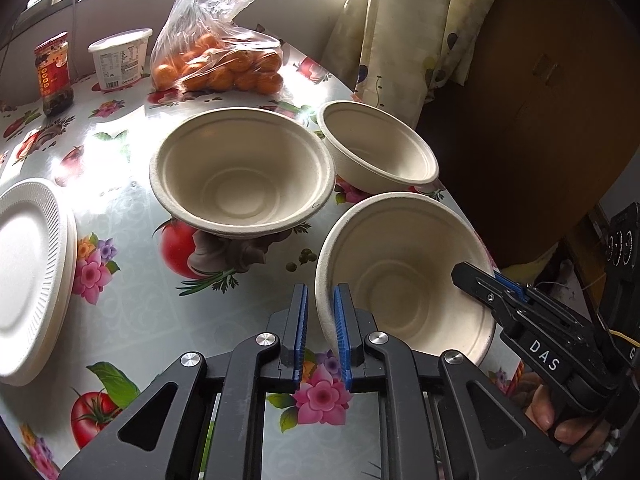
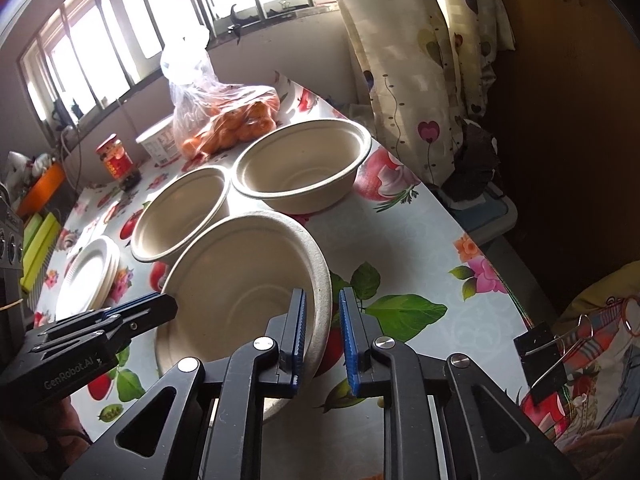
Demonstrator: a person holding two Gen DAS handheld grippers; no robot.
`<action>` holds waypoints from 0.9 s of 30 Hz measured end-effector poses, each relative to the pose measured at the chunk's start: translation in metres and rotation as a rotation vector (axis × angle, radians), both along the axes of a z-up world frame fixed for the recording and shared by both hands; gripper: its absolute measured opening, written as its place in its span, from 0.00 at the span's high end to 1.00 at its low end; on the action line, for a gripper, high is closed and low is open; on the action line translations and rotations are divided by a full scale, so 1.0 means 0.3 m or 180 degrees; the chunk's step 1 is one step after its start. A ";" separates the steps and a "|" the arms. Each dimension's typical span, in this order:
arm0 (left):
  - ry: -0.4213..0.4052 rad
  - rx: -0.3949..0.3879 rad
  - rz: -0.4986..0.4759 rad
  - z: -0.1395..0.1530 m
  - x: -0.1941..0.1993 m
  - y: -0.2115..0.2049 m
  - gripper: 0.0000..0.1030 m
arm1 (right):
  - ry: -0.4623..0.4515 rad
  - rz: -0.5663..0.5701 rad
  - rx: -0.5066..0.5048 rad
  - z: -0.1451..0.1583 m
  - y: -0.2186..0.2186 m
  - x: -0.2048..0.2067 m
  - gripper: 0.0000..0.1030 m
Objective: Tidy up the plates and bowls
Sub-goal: 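Close both tools on the rim of the beige bowl, then lift the beige bowl with both tools and carry it over another beige bowl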
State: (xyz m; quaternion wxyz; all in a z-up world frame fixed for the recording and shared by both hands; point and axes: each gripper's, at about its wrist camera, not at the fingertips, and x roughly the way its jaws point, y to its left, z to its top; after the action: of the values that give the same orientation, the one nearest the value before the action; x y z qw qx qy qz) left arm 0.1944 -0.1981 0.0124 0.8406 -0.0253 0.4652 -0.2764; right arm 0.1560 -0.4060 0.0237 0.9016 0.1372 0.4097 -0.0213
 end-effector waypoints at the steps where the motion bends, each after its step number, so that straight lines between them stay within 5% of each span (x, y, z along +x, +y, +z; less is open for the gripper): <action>1: 0.0004 -0.0013 -0.0006 0.000 -0.001 0.000 0.88 | -0.0001 -0.0001 0.0004 0.000 0.000 0.000 0.85; 27: -0.0030 -0.0133 0.0083 0.055 0.014 0.046 0.89 | -0.0046 0.0091 0.0177 0.054 0.033 0.045 0.90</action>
State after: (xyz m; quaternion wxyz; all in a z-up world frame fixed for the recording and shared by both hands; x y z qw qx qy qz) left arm 0.1987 -0.1844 0.0290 0.8456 -0.0476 0.4549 -0.2752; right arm 0.1694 -0.3962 0.0398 0.9006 0.1564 0.4056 0.0039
